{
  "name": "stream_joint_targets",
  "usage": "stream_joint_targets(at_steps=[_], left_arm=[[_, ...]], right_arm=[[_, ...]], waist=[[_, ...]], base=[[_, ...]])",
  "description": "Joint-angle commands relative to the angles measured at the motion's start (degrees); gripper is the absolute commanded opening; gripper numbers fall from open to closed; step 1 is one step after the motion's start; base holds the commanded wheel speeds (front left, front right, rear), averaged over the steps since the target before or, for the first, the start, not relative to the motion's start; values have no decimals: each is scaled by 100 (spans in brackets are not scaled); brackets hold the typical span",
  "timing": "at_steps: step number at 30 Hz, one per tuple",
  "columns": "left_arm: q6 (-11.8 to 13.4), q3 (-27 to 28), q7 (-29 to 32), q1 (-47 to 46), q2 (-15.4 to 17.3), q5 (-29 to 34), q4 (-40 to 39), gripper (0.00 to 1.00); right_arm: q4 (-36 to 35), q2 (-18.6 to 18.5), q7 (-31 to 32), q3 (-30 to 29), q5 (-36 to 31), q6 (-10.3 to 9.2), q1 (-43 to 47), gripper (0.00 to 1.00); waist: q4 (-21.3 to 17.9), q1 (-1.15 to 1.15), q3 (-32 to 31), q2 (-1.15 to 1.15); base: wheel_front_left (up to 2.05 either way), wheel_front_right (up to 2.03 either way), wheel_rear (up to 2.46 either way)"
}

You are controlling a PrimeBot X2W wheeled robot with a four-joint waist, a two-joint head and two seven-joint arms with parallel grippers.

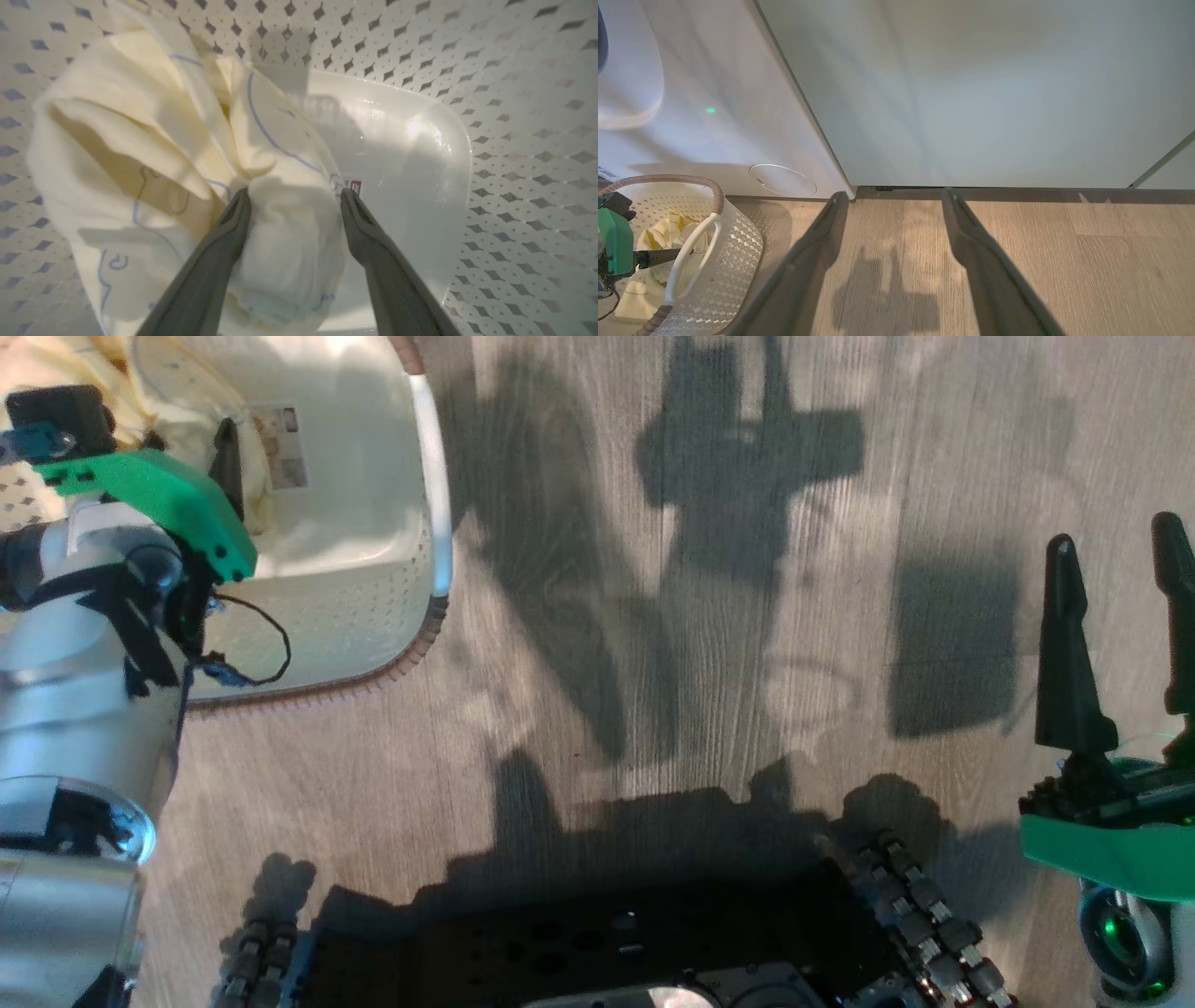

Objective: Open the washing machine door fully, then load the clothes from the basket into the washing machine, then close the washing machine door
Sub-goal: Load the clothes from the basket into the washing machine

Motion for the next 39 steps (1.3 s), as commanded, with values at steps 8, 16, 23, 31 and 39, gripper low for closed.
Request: stream_joint_targets(at_steps=[8,16,23,31,39], left_arm=[[-6,52,452,1,367,-386,132,51],[-6,-103,589,-19,377,-560,171,0],[-6,-344,155,27,296,-561,37,0],[70,-540,-517,220,208,-348,-327,0],[440,-119,-552,1119,143,-52,-2163,0]], right_arm=[[-201,-63,-36,181,-74,-16,249,100],[-185,-63,-36,200,-117,-16,226,100],[-192,-63,-36,116,-119,-16,200,100],[-170,-63,-36,20,-100,-16,180,100],[-130,-63,-36,-81,-154,-16,193,100]], waist=[[-102,0,108,0],[-90,0,99,0],[104,0,-25,0],[367,0,-298,0],[586,0,-715,0]], base=[[0,0,0],[0,0,0],[0,0,0],[0,0,0],[0,0,0]])
